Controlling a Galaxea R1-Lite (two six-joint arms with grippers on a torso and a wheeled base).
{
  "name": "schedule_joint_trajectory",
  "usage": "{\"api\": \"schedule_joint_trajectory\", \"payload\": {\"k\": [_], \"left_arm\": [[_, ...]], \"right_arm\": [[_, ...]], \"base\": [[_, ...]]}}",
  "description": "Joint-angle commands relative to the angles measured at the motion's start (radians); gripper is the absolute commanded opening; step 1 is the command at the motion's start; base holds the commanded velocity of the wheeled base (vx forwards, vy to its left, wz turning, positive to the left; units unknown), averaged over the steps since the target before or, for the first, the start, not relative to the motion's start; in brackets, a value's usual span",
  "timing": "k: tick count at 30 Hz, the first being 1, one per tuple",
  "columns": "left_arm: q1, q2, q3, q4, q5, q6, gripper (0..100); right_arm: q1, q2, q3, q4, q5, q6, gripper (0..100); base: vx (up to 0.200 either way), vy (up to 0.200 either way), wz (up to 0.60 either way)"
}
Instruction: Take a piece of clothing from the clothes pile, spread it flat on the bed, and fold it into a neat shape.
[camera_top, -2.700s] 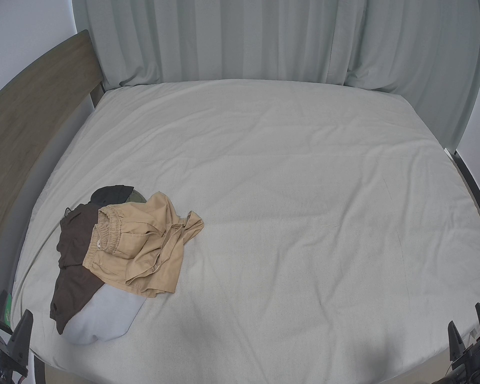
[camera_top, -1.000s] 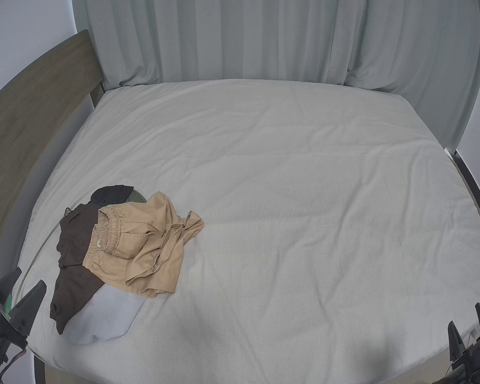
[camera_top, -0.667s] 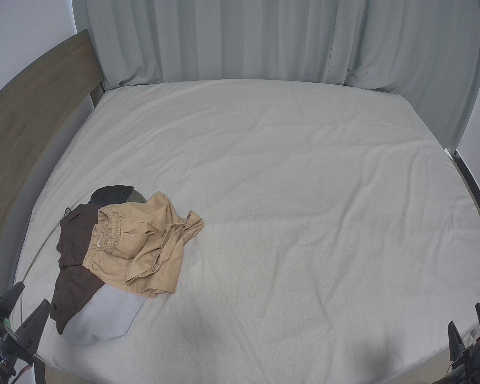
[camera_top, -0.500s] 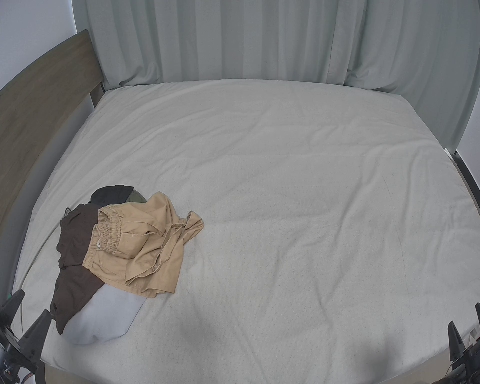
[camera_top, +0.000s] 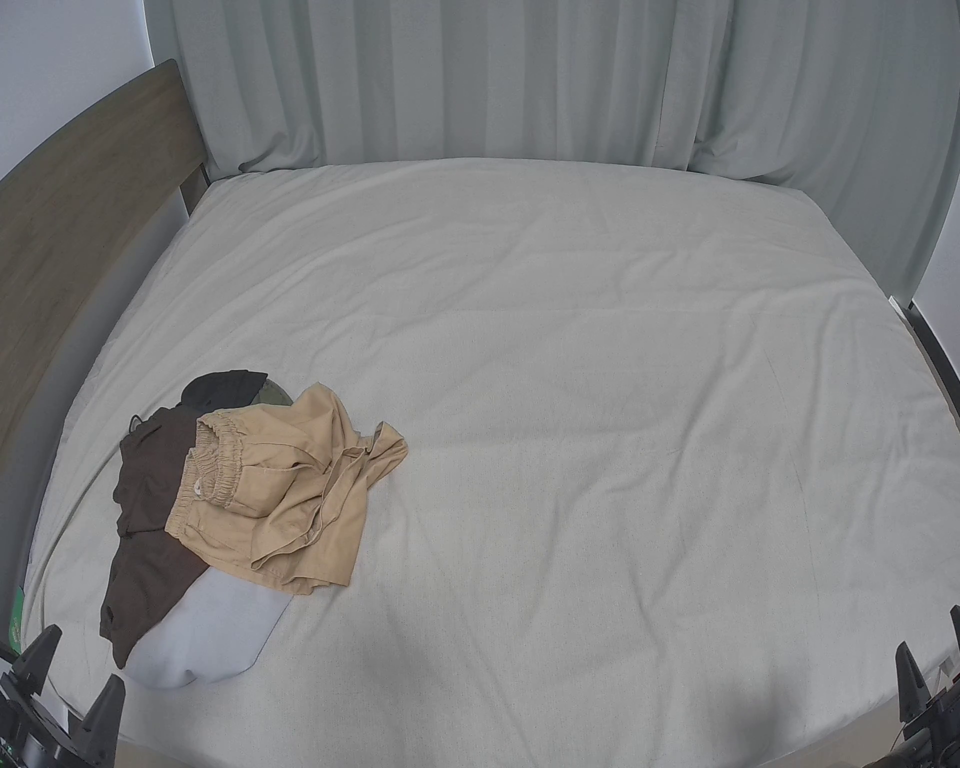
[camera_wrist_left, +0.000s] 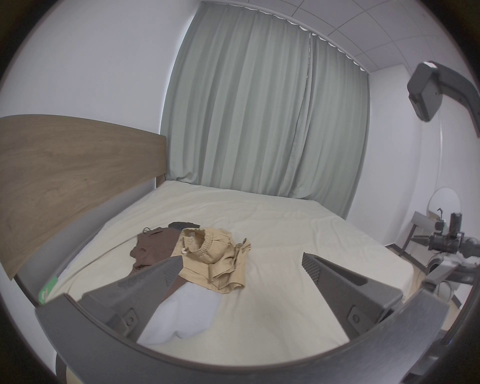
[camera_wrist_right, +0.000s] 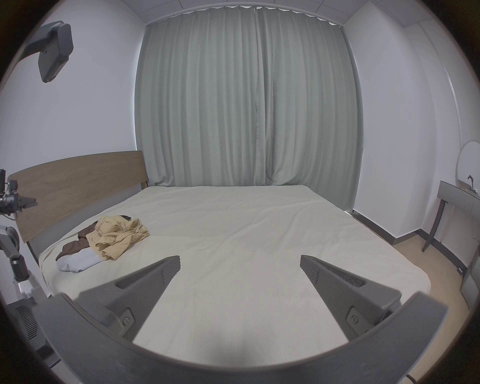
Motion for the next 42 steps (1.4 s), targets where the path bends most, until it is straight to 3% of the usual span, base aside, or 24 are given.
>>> {"api": "schedule_joint_trajectory", "payload": {"k": [1,4,9,13,20,32,34,37,42], "left_arm": [[0.031,-0.083,0.049,-0.013,0.033,0.016,100],[0.089,-0.149,0.049,0.044,0.036,0.042,100],[0.077,-0.157,0.049,0.06,0.086,0.019,100],[0.077,-0.157,0.049,0.058,0.096,0.053,100],[0.077,-0.157,0.049,0.06,0.139,0.203,100],[0.075,-0.157,0.049,0.058,0.126,0.139,100],[0.075,-0.157,0.049,0.06,0.106,0.102,100],[0.075,-0.157,0.049,0.06,0.016,0.027,100],[0.075,-0.157,0.049,0.058,-0.022,0.031,100]], "right_arm": [[0.0,-0.016,0.018,0.0,0.0,-0.001,100],[0.0,-0.016,0.018,0.0,0.0,-0.001,100],[0.001,-0.016,0.018,0.0,0.0,-0.001,100],[0.001,-0.016,0.018,0.0,0.0,-0.001,100],[0.001,-0.016,0.018,0.0,0.002,-0.002,100],[0.001,-0.016,0.018,0.0,0.003,-0.002,100],[0.001,-0.016,0.018,0.0,0.003,-0.002,100],[0.001,-0.016,0.018,0.0,0.003,-0.001,100],[0.001,-0.016,0.018,0.0,0.003,-0.002,100]], "base": [[0.0,0.0,0.0],[0.0,0.0,0.0],[0.0,0.0,0.0],[0.0,0.0,0.0],[0.0,0.0,0.0],[0.0,0.0,0.0],[0.0,0.0,0.0],[0.0,0.0,0.0],[0.0,0.0,0.0]]}}
